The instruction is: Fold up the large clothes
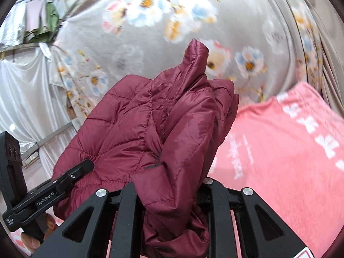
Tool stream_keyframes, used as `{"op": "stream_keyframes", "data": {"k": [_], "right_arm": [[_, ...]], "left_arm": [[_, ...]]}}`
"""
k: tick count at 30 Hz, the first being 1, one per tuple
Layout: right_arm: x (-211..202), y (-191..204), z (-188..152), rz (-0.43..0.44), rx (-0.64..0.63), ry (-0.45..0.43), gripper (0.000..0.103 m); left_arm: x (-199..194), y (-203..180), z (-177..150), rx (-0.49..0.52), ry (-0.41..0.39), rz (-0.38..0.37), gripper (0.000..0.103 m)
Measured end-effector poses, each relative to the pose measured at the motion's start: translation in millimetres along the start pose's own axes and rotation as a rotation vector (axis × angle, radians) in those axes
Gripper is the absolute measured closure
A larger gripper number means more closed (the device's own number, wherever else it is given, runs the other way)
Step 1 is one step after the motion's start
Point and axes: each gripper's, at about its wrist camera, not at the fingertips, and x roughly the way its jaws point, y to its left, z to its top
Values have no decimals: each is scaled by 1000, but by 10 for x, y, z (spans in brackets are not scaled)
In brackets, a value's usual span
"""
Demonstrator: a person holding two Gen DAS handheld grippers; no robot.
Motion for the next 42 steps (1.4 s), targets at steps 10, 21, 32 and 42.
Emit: {"op": "stream_keyframes", "data": {"k": [10,21,32,42], "right_arm": [[50,682,198,53,-108,-69,86],[531,1199,226,105,-171,-68,86],[1376,1280,-67,99,-169,21,86],[2317,978,-541,63,-139,149,86]], "left_arm": [[-341,354,308,23,-142,73,70],[-406,900,439,59,-223,147,70],[148,1435,251,41,-191,179,69],[960,2029,-220,-27,-64,176,69]]}}
